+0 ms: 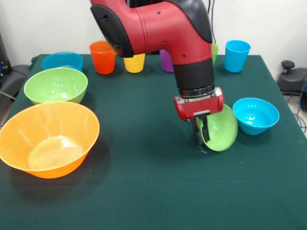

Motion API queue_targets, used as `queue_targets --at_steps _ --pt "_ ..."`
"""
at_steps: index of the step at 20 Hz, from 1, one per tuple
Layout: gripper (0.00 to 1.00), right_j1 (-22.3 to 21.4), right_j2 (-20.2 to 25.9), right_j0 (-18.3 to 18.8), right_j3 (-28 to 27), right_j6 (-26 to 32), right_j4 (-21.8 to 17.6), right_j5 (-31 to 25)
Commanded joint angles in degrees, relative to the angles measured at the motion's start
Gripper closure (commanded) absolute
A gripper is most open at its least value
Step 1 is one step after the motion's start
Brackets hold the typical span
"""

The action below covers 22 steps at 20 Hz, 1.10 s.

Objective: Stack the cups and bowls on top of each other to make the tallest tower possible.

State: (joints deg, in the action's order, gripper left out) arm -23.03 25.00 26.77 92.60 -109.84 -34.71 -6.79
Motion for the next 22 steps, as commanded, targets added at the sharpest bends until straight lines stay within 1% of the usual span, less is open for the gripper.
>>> queue_targets --at_steps 1,5,7,10,17,21,22 --pt "1.00 6.2 6.2 -0.5 -6.2 14.2 -6.6 -10.5" --pt "1.00 5.1 7.1 -0.5 -6.1 14.4 -7.0 -11.1" --pt "1.00 5.1 8.0 -0.3 -6.7 15.1 -6.8 -12.4" --pt "1.00 4.9 8.6 -0.1 -6.8 15.1 -7.6 -12.7" --pt "1.00 4.3 11.5 1.6 -6.7 17.2 -9.6 -13.3" --pt "1.00 1.9 10.4 1.3 -5.7 17.0 -9.5 -17.2" --pt "1.00 -0.9 8.9 0.6 -4.0 15.7 -9.2 -18.4"
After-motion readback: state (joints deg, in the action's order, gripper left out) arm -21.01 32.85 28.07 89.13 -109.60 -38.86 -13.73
